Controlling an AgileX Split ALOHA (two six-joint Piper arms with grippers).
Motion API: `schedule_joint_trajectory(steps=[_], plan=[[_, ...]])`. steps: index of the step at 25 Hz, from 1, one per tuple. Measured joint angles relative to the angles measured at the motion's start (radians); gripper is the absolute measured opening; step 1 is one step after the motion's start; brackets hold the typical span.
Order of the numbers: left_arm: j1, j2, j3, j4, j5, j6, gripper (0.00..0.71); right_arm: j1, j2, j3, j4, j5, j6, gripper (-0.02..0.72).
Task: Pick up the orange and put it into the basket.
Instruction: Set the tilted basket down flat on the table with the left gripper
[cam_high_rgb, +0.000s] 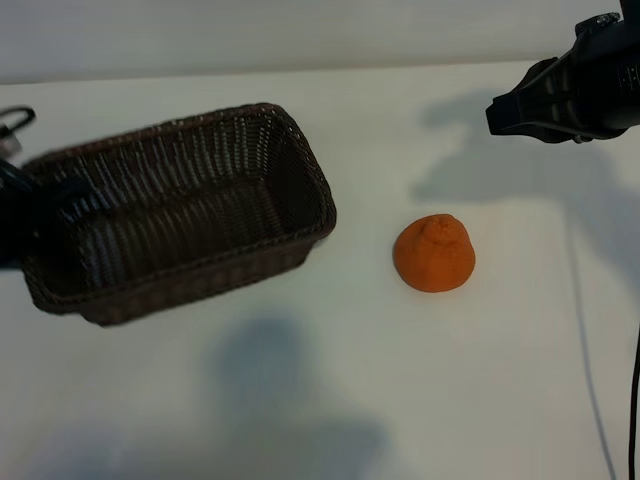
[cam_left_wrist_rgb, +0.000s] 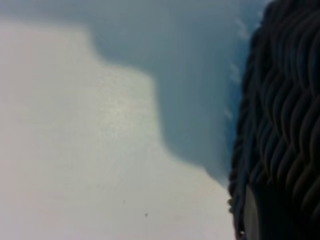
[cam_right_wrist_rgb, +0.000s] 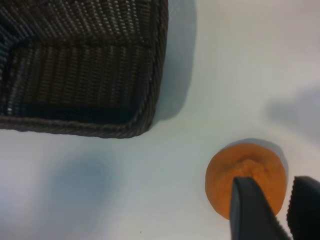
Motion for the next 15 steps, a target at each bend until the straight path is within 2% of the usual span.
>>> schedule_joint_trajectory(steps=[8,15], plan=[[0.0,-0.058,-0.142,0.006,0.152,0.0,0.152,0.0,0.0,0.0,0.0,0.0,0.0,0.232],[0.0,-0.058,-0.154,0.007,0.183,0.009,0.151,0.0,0.0,0.0,0.0,0.0,0.0,0.232]])
